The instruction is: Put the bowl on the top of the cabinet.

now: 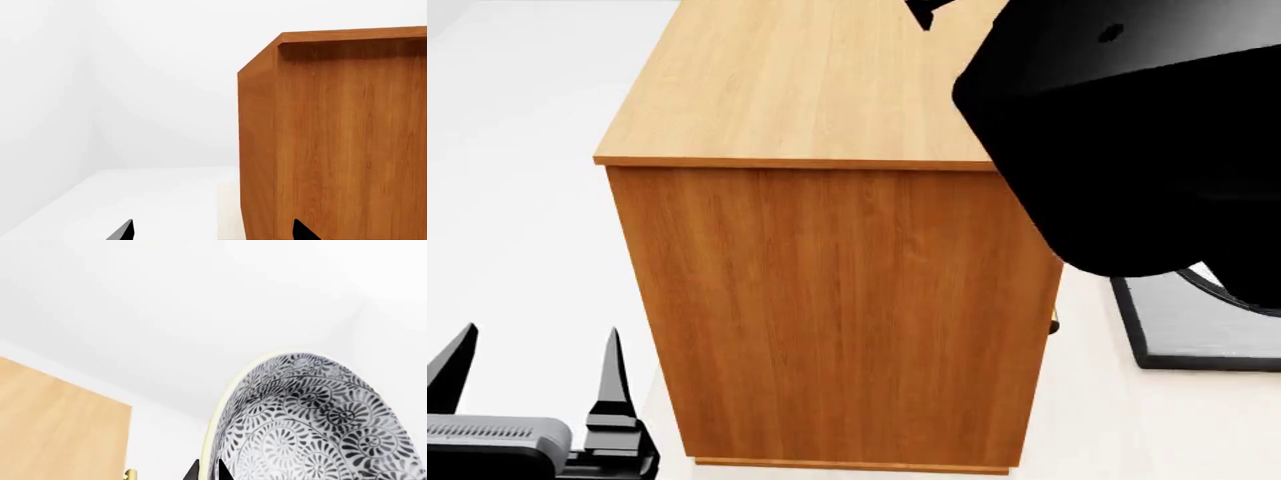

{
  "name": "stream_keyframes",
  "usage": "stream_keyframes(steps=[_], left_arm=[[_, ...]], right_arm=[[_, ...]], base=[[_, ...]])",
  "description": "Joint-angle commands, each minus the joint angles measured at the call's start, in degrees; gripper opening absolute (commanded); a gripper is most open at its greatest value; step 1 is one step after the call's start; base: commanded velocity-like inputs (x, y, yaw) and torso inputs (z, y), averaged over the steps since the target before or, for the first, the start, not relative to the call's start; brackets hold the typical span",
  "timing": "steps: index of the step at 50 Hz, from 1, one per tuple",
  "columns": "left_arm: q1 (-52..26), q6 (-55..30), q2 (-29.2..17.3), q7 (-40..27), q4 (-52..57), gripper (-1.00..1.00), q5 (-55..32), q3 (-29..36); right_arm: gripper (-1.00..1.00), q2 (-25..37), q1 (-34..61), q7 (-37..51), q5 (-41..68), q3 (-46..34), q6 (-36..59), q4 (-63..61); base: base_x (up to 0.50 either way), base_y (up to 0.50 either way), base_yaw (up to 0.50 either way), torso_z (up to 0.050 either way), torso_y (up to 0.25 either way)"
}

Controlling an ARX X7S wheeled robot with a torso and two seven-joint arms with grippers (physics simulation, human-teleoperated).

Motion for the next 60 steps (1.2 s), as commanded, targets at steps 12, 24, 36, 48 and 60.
stream_keyframes(steps=[12, 24, 36, 48, 60], left_arm=[[0.03, 0.2, -0.28, -0.2, -0.13, 1.0, -0.12, 0.2], [-0.02, -0.17, -0.41, -0.47, 0.22, 1.0, -0.24, 0.33], [0.18, -0.15, -0.75, -0.65, 0.72, 1.0, -0.61, 0.12], [0.19, 0.22, -0.79, -0.61, 0.28, 1.0, -0.75, 0.2], [0.32, 0.97, -0.86, -0.56, -0.35, 1.0, -0.84, 0.09]], right_arm=[[-1.0, -7.63, 11.24, -4.41, -4.61, -3.99, -3.22, 9.32], [-1.0, -9.73, 12.29, -5.27, -4.78, -4.72, -4.76, 9.57], [-1.0, -12.43, 12.18, -4.21, -3.88, -5.76, -5.25, 8.73], [-1.0, -14.12, 10.79, -3.88, -3.9, -6.91, -6.71, 7.68], [-1.0, -14.03, 7.92, -6.48, -6.72, -9.54, -9.51, 7.35]], base=[[0.0, 0.0, 0.0, 0.0, 0.0], [0.0, 0.0, 0.0, 0.0, 0.001], [0.0, 0.0, 0.0, 0.0, 0.001], [0.0, 0.0, 0.0, 0.0, 0.0], [0.0, 0.0, 0.0, 0.0, 0.001]])
